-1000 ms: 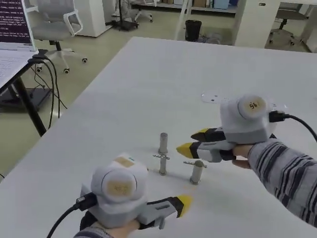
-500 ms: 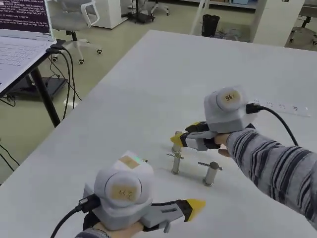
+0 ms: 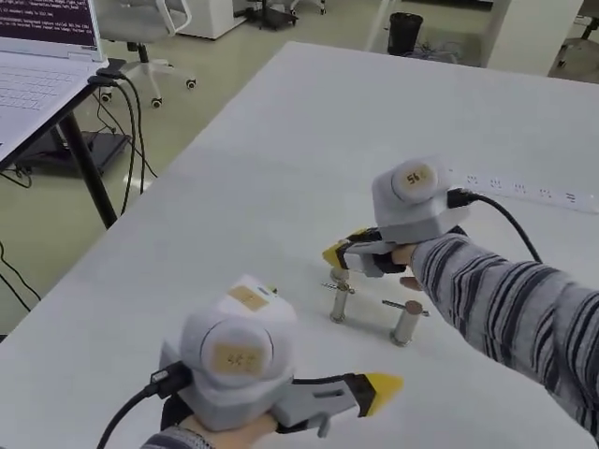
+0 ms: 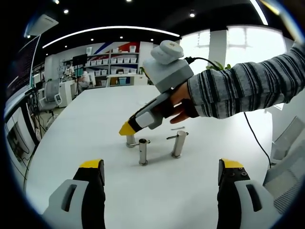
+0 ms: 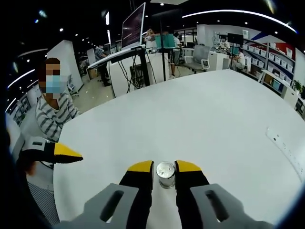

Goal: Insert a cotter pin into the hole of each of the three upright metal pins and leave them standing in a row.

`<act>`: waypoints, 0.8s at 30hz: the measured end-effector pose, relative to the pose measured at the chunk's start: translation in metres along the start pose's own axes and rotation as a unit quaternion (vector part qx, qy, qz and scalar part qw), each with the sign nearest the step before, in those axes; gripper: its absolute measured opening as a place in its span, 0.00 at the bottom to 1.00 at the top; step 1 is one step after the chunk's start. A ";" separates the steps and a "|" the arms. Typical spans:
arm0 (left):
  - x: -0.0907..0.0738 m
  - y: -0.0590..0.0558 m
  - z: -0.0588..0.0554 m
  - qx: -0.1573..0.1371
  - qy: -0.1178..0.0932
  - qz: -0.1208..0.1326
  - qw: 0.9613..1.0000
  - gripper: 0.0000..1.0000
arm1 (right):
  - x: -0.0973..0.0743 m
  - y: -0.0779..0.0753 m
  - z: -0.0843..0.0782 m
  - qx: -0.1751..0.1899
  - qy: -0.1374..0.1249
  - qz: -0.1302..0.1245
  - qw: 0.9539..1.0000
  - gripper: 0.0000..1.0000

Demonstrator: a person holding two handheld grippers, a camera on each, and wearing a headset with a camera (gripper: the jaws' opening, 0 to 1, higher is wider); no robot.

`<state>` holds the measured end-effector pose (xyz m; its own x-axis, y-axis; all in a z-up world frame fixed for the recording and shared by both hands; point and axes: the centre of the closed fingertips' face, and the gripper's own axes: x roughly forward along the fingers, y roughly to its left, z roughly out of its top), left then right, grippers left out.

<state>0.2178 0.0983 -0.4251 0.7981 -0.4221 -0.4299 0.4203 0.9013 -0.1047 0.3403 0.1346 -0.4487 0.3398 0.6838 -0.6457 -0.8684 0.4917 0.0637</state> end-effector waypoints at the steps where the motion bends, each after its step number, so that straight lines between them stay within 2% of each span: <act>1: 0.000 0.000 0.000 0.000 0.001 0.001 1.000 0.99 | 0.000 -0.001 -0.001 -0.003 0.004 -0.002 1.000 0.11; 6: -0.001 0.003 -0.003 0.001 0.009 0.006 1.000 0.99 | 0.001 -0.002 -0.001 0.004 0.004 -0.003 1.000 0.10; 9: -0.001 0.005 -0.006 0.002 0.018 0.012 1.000 0.98 | 0.003 -0.006 -0.001 -0.005 0.005 -0.004 1.000 0.10; 14: -0.002 0.006 -0.007 0.004 0.018 0.013 1.000 0.97 | 0.000 -0.006 -0.002 -0.022 0.012 -0.010 1.000 0.09; 19: -0.002 0.007 -0.006 0.010 0.017 0.015 1.000 0.98 | -0.010 -0.010 -0.006 -0.020 0.018 -0.015 1.000 0.08; 24: -0.001 0.002 -0.005 0.014 0.017 0.008 1.000 0.97 | -0.031 -0.021 -0.017 -0.010 0.026 -0.021 0.999 0.08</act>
<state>0.2161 0.1011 -0.4295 0.7900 -0.4043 -0.4609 0.4207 0.9043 -0.0721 0.3415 0.0937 -0.4428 0.3583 0.6338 -0.6855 -0.8607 0.5088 0.0206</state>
